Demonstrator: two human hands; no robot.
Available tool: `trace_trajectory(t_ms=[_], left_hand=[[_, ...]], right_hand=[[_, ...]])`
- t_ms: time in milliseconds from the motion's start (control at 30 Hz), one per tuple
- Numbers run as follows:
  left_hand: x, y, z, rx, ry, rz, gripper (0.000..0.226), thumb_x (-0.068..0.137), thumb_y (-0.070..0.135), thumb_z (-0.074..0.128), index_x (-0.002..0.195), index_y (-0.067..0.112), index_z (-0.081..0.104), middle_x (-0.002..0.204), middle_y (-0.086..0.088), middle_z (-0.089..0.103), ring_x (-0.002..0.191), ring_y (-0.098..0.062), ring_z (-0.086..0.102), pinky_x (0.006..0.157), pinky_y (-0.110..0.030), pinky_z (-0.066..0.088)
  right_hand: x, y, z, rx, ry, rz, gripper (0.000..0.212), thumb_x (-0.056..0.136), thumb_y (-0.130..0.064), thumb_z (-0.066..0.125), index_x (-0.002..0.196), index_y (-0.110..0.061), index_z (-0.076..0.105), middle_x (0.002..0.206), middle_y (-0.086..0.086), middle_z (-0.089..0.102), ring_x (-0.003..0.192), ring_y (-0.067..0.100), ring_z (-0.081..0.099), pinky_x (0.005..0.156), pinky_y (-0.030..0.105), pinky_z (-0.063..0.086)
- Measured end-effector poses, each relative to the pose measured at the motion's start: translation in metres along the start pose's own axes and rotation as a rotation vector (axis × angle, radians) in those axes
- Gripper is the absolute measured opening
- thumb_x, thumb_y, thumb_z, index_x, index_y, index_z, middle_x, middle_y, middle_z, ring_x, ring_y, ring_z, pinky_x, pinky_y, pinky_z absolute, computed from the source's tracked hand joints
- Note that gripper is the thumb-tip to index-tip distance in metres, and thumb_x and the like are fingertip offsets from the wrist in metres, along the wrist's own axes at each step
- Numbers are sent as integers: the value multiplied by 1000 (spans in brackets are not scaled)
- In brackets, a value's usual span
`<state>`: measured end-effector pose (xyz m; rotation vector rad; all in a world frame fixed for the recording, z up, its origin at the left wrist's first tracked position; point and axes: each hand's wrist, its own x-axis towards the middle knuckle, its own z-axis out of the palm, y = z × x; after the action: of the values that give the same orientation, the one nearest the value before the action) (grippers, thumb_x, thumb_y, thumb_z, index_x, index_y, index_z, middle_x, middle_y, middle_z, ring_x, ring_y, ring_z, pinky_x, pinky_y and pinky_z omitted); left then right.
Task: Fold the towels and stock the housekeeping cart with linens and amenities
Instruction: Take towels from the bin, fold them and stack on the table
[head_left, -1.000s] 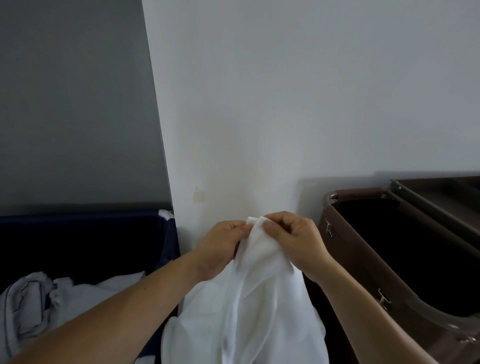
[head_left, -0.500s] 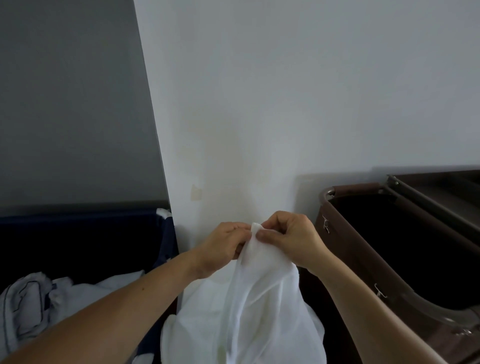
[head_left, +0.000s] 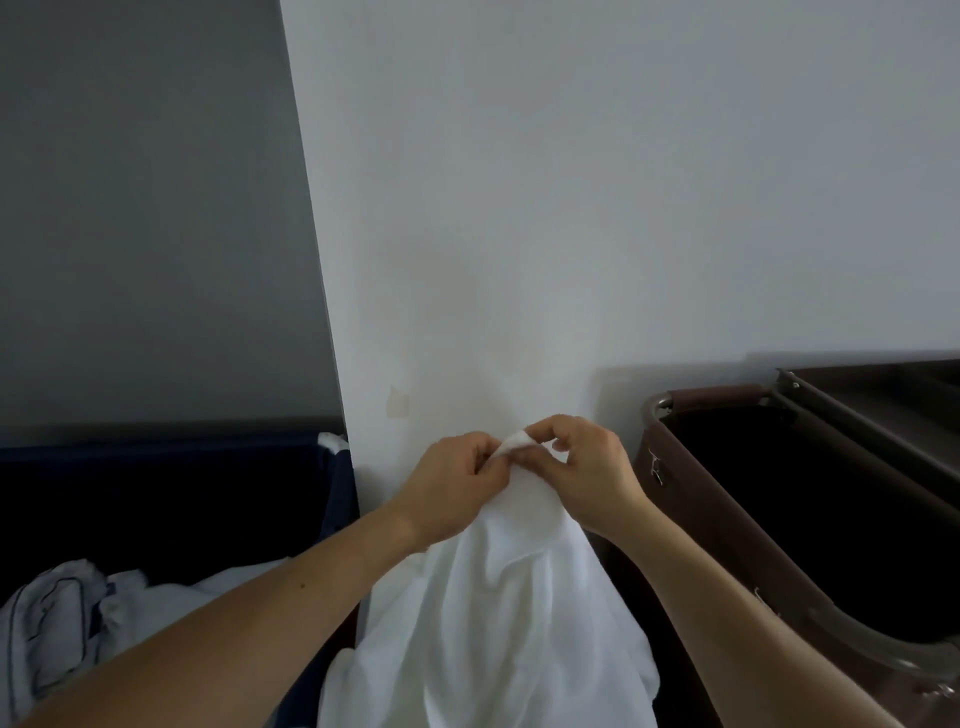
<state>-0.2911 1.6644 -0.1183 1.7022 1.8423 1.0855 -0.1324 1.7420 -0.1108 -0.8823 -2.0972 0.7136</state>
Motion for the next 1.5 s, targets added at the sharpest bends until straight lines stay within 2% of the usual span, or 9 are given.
trace_trajectory(t_ms=[167,333,400,500,600,733,1033,1233,1500], left_hand=[[0,-10,-2,180,116,54,21,101,32,45,97,12,52,78,-2,61,70,-24,60,69,-48,52],[1,-24,-19,19,294,106,21,101,37,47,115,21,48,95,6,65,78,-17,66,70,-45,57],[-2,-28,-21,74,350,199,47,99,32,53,142,29,34,126,14,54,106,-10,59,89,-34,54],[-2,-23,-24,219,418,399,65,95,28,62,148,34,25,139,5,44,121,-14,49,92,-35,51],[9,-4,-30,276,481,481,57,94,30,63,142,33,34,135,3,49,112,-14,54,84,-36,56],[18,18,-39,356,539,548,44,92,24,63,133,25,48,119,1,59,86,-12,59,66,-30,55],[12,-6,-37,387,425,483,28,100,30,52,89,7,64,81,-2,60,63,-21,58,57,-40,54],[2,-52,-25,221,229,222,40,103,40,39,93,9,64,85,0,59,74,-15,59,72,-36,52],[-15,-85,-35,64,74,178,16,104,34,42,103,42,55,95,12,62,89,0,60,80,-15,50]], right_hand=[[38,-36,-27,149,214,15,17,85,-25,75,75,-33,64,67,-17,67,65,-1,59,69,24,50],[75,-84,-69,259,432,-87,14,86,-29,71,77,-36,64,68,-29,65,63,-9,57,59,10,45],[80,-89,-68,262,391,-61,12,88,-27,70,79,-34,65,72,-20,67,66,-5,58,64,18,48],[75,-88,-51,198,238,-27,7,90,-23,69,84,-27,69,79,-4,68,69,6,59,67,31,53],[69,-85,-39,227,183,-15,5,90,-23,69,86,-25,70,89,8,72,73,8,61,69,34,55],[72,-84,-44,269,184,-13,7,90,-22,70,89,-29,70,85,-5,72,73,2,63,68,23,54],[74,-82,-53,193,245,-22,15,89,-23,71,81,-36,67,80,-13,69,68,-5,61,63,14,50],[87,-85,-73,228,377,-7,4,88,-24,72,90,-27,71,83,-5,71,76,11,64,74,32,54],[90,-75,-92,244,476,46,13,87,-23,71,77,-31,70,77,-7,69,69,8,61,64,26,52]])
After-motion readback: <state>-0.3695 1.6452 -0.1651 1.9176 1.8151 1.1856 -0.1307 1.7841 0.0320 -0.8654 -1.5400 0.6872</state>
